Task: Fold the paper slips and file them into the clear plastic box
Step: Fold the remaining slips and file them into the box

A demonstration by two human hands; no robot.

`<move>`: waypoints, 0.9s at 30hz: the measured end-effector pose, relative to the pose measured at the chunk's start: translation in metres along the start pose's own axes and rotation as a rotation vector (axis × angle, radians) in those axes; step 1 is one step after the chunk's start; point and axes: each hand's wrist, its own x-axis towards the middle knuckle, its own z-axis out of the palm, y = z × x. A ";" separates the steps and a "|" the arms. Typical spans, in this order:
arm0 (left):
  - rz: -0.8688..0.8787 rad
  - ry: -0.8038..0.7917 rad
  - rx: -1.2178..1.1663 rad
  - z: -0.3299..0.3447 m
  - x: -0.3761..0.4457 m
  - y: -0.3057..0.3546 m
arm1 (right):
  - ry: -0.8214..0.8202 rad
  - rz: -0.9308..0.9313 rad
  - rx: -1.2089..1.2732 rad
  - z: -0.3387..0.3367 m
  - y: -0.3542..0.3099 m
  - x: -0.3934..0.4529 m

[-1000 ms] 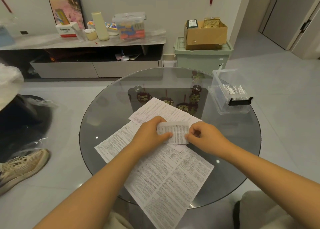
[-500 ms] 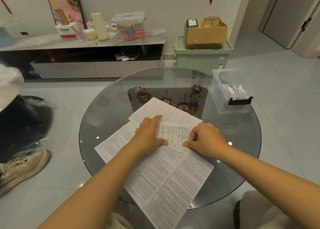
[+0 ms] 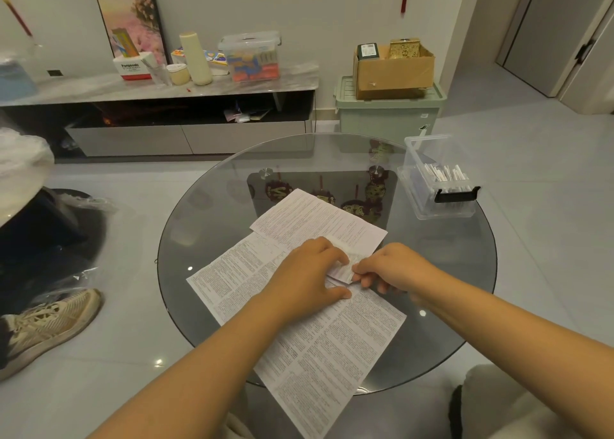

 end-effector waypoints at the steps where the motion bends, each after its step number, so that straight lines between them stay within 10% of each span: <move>1: 0.014 0.022 0.033 0.001 -0.001 0.002 | -0.025 0.016 0.011 0.001 0.000 -0.001; 12: -0.070 0.057 -0.077 -0.003 -0.010 0.003 | 0.045 -0.443 -0.395 -0.012 0.006 0.006; 19: -0.293 -0.013 -0.497 -0.010 -0.012 -0.007 | -0.057 -0.414 -0.527 -0.012 0.009 0.015; 27: -0.375 0.126 -0.402 -0.006 -0.003 -0.001 | 0.140 -0.451 -0.476 0.001 0.004 0.027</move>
